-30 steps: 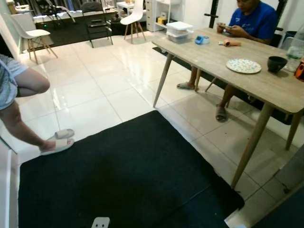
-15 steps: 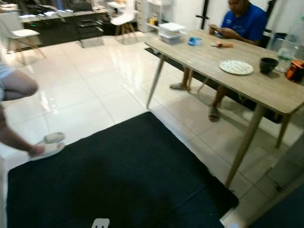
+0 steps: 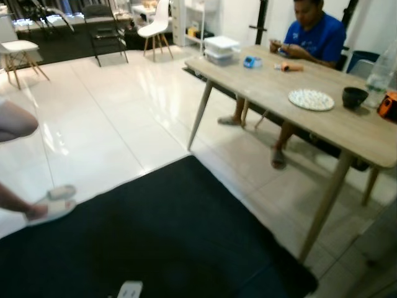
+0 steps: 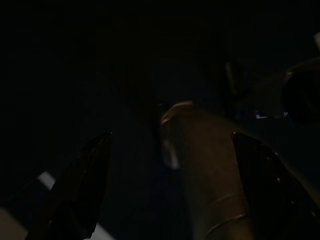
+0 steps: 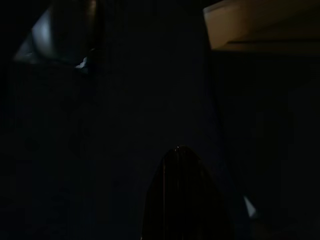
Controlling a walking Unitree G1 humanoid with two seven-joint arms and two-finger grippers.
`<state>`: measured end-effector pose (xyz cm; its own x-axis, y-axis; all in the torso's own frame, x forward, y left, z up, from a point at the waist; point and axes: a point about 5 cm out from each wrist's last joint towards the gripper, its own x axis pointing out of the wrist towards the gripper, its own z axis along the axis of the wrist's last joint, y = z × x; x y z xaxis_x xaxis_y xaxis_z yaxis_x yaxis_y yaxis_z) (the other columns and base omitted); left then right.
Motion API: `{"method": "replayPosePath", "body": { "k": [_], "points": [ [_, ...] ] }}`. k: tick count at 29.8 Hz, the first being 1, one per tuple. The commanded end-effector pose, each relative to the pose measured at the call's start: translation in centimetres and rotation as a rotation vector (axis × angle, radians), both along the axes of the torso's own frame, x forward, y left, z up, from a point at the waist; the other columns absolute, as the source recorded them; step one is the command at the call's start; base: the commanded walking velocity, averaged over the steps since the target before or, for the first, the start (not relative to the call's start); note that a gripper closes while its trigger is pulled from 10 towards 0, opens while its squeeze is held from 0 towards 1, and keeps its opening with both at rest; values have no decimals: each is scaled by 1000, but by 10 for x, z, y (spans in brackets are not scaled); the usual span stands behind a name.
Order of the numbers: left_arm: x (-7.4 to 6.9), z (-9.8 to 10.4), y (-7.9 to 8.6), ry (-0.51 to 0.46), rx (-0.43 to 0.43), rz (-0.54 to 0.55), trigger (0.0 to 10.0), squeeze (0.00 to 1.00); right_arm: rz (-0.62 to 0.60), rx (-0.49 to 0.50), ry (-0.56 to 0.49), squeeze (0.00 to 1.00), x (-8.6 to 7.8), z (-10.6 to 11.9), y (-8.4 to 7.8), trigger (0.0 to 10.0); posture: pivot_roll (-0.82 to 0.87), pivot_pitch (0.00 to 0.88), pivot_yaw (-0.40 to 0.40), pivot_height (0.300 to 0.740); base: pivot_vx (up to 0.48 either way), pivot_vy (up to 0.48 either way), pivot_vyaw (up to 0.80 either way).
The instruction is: Restocking fridge
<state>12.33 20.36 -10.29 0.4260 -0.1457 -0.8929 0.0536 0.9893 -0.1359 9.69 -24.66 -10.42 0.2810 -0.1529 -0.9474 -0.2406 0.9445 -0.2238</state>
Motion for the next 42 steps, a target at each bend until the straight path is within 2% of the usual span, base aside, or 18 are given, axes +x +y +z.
{"method": "replayPosePath", "body": {
  "k": [1,7,14,25,34,42],
  "points": [
    [-3,-1,1,13,2,-5,10000,0,1,20,-5,0,1,-1,4,10000,-80,22,-7,740,296,0,-800],
    [-4,-1,1,15,3,-11,10000,0,11,14,-1,0,0,0,1,10000,-80,17,-5,740,296,0,-773],
    [-4,-1,1,16,6,-17,10000,0,13,9,-3,0,1,0,1,10000,-80,16,-5,740,295,0,0],
    [-4,-1,0,17,8,-26,10000,0,28,14,-15,0,10,0,11,10000,-80,7,-8,740,300,0,0],
    [-4,-1,-1,17,8,-26,10000,0,25,8,-10,0,8,1,5,10000,-78,9,-10,740,302,0,0],
    [-4,-1,0,16,5,-24,10000,0,32,1,6,0,6,1,2,10000,-78,12,-9,740,309,0,-788]
  ]
}}
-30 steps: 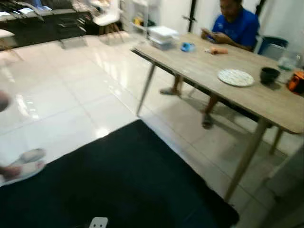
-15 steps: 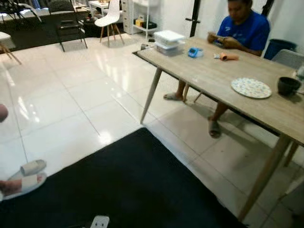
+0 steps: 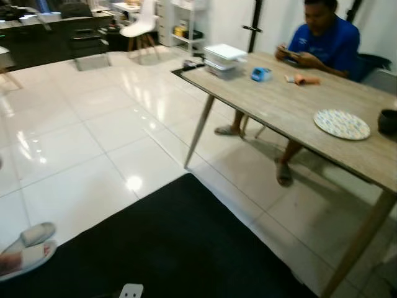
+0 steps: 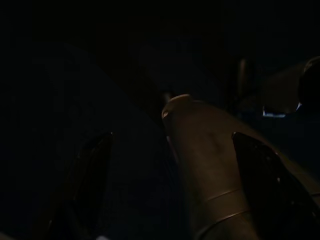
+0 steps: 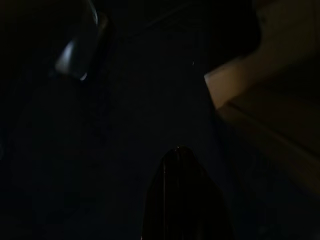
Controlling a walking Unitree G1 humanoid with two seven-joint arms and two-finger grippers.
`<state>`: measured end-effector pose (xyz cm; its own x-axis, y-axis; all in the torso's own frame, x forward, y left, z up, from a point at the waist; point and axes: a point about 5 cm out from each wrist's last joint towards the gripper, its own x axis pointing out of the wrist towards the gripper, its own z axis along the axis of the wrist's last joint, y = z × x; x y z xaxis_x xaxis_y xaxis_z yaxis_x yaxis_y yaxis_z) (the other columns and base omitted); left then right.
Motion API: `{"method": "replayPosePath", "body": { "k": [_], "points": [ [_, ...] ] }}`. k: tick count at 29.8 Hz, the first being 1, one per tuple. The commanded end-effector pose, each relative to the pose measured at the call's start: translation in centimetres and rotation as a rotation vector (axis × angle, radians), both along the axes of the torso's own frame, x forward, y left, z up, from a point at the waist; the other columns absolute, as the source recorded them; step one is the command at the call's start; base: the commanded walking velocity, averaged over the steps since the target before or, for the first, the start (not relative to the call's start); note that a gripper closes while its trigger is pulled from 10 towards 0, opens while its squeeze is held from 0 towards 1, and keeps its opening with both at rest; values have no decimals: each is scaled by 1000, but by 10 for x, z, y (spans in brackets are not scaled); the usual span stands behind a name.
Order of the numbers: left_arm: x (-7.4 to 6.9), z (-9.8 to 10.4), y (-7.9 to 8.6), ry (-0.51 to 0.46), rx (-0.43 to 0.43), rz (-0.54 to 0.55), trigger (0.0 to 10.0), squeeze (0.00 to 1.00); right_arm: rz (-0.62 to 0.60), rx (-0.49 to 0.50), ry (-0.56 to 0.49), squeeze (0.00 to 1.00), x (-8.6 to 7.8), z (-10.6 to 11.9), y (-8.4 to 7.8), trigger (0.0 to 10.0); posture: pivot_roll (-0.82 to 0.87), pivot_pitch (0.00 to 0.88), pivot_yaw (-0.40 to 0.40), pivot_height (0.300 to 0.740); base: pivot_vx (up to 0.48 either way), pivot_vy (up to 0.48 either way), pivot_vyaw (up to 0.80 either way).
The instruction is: Restocking fridge
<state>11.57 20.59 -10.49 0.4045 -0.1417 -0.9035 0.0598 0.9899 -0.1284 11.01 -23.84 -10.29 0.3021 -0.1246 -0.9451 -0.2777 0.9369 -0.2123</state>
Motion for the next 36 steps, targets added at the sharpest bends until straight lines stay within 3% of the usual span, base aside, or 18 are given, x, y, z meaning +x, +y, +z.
{"method": "replayPosePath", "body": {
  "k": [1,17,36],
  "points": [
    [3,1,-3,-6,-4,-14,10000,0,-11,-16,22,0,-7,0,-7,10000,-78,12,-9,740,315,0,-788],
    [3,0,-3,-5,-9,-12,10000,0,-10,-20,10,0,1,0,-1,10000,-80,19,-10,740,321,0,-34],
    [4,1,-3,-7,-10,-9,10000,0,-16,-30,32,0,-7,1,-10,10000,-79,21,-11,740,322,0,-781]
  ]
}}
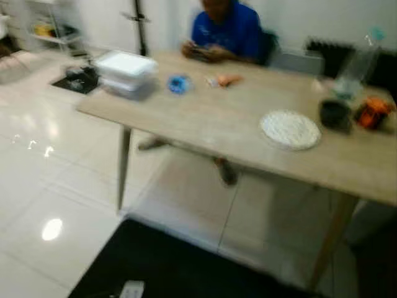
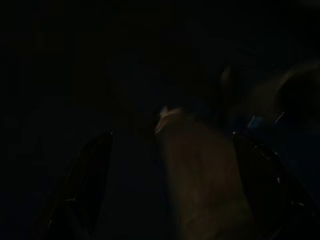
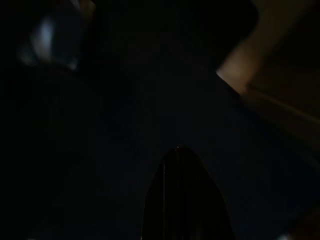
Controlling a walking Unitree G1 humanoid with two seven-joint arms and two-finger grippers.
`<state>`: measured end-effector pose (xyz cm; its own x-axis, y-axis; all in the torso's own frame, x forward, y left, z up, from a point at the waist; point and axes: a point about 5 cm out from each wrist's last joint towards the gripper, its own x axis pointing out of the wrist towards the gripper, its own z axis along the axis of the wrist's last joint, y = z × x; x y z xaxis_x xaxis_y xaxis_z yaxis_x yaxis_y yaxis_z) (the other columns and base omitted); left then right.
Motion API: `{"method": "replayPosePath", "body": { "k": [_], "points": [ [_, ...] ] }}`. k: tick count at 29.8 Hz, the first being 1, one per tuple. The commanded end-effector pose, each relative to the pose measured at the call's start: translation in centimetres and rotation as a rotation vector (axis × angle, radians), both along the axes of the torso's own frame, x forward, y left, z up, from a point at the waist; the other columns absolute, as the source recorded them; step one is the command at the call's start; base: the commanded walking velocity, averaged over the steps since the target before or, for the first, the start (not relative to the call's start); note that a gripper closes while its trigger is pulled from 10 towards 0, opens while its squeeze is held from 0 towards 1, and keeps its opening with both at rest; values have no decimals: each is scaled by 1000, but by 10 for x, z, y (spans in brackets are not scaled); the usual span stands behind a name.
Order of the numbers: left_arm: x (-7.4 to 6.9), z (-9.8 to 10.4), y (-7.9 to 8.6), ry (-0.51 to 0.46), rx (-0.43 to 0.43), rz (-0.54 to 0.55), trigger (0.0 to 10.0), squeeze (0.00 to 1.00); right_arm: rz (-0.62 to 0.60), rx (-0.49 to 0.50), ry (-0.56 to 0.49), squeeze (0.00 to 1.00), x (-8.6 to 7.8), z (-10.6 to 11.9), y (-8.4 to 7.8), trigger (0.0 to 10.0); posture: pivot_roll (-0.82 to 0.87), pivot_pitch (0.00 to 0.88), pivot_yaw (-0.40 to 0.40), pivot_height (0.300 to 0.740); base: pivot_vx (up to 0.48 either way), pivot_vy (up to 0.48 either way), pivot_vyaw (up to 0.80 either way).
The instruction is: Restocking fridge
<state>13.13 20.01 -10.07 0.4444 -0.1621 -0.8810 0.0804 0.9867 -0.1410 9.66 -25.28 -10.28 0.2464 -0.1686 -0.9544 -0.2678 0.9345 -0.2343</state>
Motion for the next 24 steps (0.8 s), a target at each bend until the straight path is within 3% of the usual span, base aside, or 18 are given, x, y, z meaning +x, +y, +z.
{"method": "replayPosePath", "body": {
  "k": [1,12,19,24],
  "points": [
    [-12,-3,3,40,7,5,10000,0,9,10,-24,0,8,0,6,10000,-80,21,-11,740,322,0,-781],
    [-11,-3,4,36,22,19,10000,0,20,16,-40,0,18,-1,21,10000,-79,22,-11,740,252,0,-781],
    [-11,-3,3,32,17,19,10000,0,25,10,-47,0,21,-1,23,10000,-77,14,-12,740,0,0,0],
    [-12,-4,2,45,10,-21,10000,0,29,3,-41,0,16,-1,18,10000,-76,11,-12,740,0,-426,0]
  ]
}}
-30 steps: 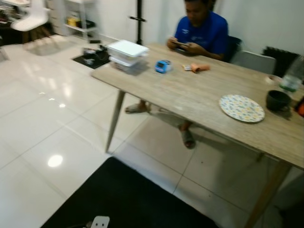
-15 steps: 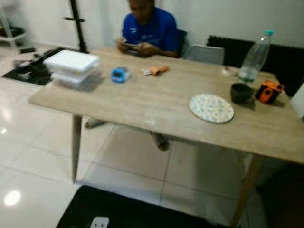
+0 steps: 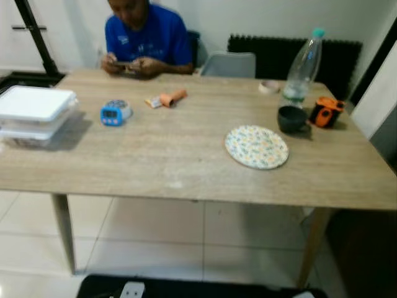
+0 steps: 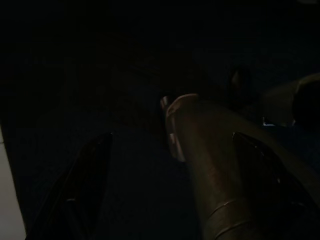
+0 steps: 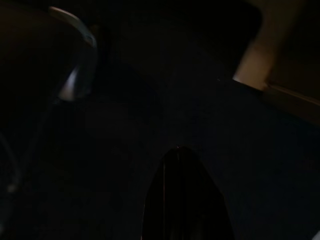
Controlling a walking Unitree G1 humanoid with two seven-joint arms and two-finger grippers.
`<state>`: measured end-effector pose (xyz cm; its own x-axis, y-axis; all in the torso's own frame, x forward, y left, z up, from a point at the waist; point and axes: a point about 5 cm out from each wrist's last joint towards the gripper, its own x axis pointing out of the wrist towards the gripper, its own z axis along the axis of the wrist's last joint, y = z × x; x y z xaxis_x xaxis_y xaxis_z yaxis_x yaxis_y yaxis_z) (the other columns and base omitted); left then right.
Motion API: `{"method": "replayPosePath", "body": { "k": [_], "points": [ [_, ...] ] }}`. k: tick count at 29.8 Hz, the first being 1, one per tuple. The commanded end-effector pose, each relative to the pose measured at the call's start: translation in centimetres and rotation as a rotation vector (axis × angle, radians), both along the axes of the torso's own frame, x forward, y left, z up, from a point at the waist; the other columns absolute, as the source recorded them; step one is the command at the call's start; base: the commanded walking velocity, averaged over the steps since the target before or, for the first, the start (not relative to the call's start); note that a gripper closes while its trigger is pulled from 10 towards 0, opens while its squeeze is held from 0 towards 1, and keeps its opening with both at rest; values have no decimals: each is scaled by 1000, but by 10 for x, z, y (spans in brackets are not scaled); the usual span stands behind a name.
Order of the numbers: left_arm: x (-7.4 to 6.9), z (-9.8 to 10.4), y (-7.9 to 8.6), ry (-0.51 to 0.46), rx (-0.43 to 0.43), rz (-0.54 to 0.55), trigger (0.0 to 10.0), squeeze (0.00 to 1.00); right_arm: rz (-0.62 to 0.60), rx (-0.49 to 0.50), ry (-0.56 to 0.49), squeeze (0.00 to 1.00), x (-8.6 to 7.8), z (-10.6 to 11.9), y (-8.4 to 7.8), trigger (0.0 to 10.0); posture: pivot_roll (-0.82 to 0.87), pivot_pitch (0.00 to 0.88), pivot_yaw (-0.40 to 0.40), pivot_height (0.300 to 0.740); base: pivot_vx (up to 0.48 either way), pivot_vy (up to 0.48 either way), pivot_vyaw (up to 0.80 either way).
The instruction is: Restocking fridge
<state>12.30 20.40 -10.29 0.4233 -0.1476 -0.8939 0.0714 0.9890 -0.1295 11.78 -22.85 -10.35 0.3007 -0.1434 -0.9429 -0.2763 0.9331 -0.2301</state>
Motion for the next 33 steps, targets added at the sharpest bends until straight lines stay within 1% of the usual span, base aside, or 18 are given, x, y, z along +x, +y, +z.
{"method": "replayPosePath", "body": {
  "k": [1,2,4,5,6,8,14,16,20,25,31,33],
  "points": [
    [-4,-2,-2,21,-3,-30,10000,0,7,-20,15,0,-7,0,-8,10000,-76,5,-13,740,0,-458,0],
    [-4,-2,-2,21,-1,-30,10000,0,7,-24,18,0,-9,0,-11,10000,-75,4,-14,740,0,-450,0],
    [-4,-2,-2,21,-1,-30,10000,0,7,-24,18,0,-9,0,-11,10000,-75,4,-14,740,0,-450,0],
    [-4,-2,-2,21,1,-29,10000,0,8,-28,22,0,-11,1,-15,10000,-75,1,-15,740,0,-409,0],
    [-4,-2,-2,21,1,-29,10000,0,8,-28,22,0,-11,1,-15,10000,-75,1,-15,740,0,-409,0],
    [-4,-2,-2,19,1,-13,10000,0,7,-36,30,0,-17,1,-21,10000,-74,0,-15,740,0,0,0],
    [-4,-2,-2,19,1,-13,10000,0,7,-36,30,0,-17,1,-21,10000,-74,0,-15,740,0,0,0],
    [-5,-2,-2,17,1,-7,10000,0,10,-41,39,0,-23,0,-23,10000,-74,0,-14,740,0,0,0],
    [-5,-2,-2,16,4,-8,10000,0,13,-36,38,0,-25,-1,-22,10000,-74,0,-15,740,0,0,0],
    [-5,-2,-2,14,10,-7,10000,0,16,-30,31,0,-24,-1,-21,10000,-72,0,-15,740,0,0,0],
    [-5,-2,0,14,40,-17,10000,0,31,-27,8,0,-18,1,-20,10000,-69,0,-15,740,0,0,0],
    [-6,-2,1,15,62,-11,10000,0,-17,0,-41,0,-9,3,-19,10000,-68,0,-15,740,0,0,0]
  ]
}}
